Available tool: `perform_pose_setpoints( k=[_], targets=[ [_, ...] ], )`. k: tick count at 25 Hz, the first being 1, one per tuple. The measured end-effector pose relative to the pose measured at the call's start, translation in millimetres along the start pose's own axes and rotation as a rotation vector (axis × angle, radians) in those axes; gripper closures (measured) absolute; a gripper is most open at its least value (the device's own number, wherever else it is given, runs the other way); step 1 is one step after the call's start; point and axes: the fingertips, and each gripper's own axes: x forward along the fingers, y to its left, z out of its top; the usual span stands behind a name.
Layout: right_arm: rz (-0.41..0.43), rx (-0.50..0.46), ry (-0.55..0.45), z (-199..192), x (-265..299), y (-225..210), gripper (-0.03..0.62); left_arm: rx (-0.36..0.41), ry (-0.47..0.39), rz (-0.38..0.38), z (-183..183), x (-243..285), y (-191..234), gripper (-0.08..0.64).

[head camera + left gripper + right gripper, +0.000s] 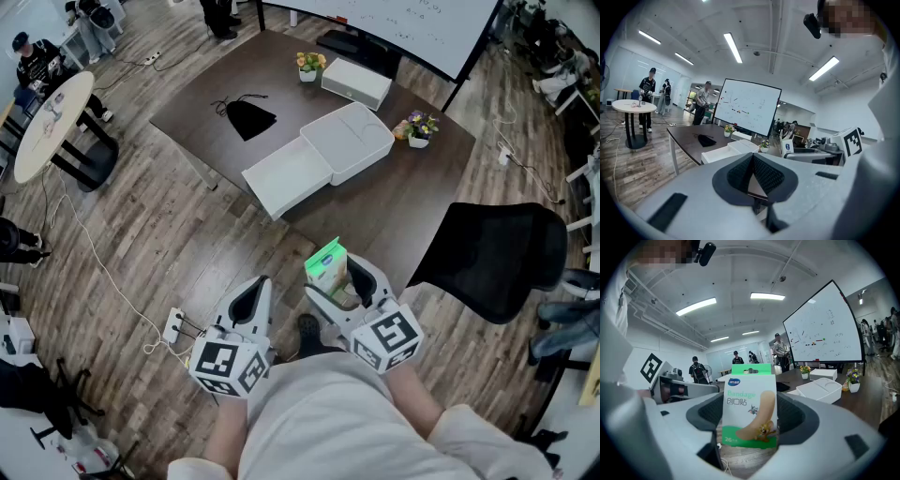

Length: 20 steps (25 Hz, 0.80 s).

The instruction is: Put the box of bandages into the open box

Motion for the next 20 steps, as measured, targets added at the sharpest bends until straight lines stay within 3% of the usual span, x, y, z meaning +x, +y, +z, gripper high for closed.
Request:
perform_pose_setpoints(
  k=[6,14,20],
  targets=[
    [0.020,-0.018,-0.006,5.3,0.9,-4.2,0.239,0.005,0.011,0.018,-2.0,2.8,-0.7,0.557],
    [0.039,0.030,-0.034,7.0,0.3,-10.0,0.238,0.016,0.024,0.048,-8.8,5.9,-3.7,0.555],
    [0.037,0.033,0.005,0.7,9.6,-5.4,0.238,0.007,0.028,0.045,-9.0,4.2,4.7,0.557]
  ],
)
